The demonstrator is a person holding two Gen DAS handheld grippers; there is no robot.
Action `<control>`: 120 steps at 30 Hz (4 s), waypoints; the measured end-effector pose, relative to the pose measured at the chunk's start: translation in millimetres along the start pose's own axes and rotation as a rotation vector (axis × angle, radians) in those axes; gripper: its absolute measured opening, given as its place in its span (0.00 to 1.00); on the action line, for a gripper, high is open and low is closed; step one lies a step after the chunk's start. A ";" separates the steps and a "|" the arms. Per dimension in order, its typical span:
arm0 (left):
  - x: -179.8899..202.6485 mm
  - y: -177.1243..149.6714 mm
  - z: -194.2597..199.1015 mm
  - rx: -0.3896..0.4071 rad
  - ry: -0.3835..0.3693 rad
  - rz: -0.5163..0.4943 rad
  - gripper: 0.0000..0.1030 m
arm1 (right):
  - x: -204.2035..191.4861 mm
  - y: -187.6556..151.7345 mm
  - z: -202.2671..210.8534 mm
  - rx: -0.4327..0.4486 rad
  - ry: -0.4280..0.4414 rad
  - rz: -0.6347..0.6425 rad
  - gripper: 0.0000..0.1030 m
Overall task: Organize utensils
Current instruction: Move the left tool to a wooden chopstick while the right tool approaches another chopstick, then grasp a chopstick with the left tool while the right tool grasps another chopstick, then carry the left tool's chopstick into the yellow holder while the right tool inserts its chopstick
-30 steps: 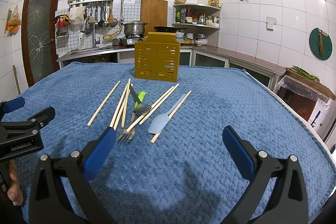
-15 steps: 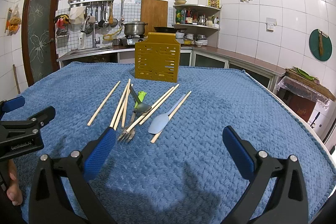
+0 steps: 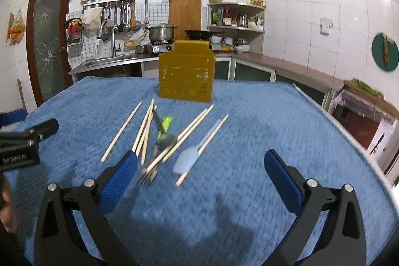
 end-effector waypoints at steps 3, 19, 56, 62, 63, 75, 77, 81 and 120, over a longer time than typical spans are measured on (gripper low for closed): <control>0.2 15.4 -8.2 -0.024 -0.005 -0.017 0.95 | -2.8 14.3 -12.9 -0.019 -0.002 0.047 0.96; 20.0 80.2 -103.0 -0.142 -0.049 -0.007 0.95 | 33.9 59.3 -132.6 -0.194 -0.055 -0.073 0.96; 54.9 83.9 -226.1 -0.438 -0.124 -0.007 0.29 | 54.5 58.4 -254.2 -0.500 -0.017 -0.172 0.23; 56.4 89.9 -233.2 -0.479 -0.125 -0.006 0.22 | 48.1 63.2 -268.5 -0.535 -0.019 -0.143 0.16; 56.9 90.5 -234.0 -0.482 -0.123 -0.007 0.20 | 46.2 63.5 -269.0 -0.530 -0.019 -0.129 0.16; 48.6 81.0 -223.2 -0.452 -0.141 -0.013 0.09 | 55.1 57.2 -254.6 -0.447 0.046 -0.029 0.11; 50.9 80.2 -224.3 -0.441 -0.128 -0.012 0.10 | 56.9 52.5 -252.7 -0.427 0.047 -0.067 0.11; 54.4 80.9 -225.1 -0.441 -0.108 -0.018 0.10 | 64.5 46.9 -244.9 -0.411 0.022 -0.138 0.12; 50.1 134.4 -157.3 -0.172 -0.309 0.041 0.04 | 72.0 115.9 -172.7 -0.114 0.126 -0.180 0.06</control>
Point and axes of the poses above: each gripper's, at about its wrist camera, not at the fingertips, and z roughly against the way its jaws point, x to its right, y to its top, the point moved 3 cm from there along -z, roughly the way its jaws point, and after that the axes turned 4 degrees about -x, right-handed, at the moved point
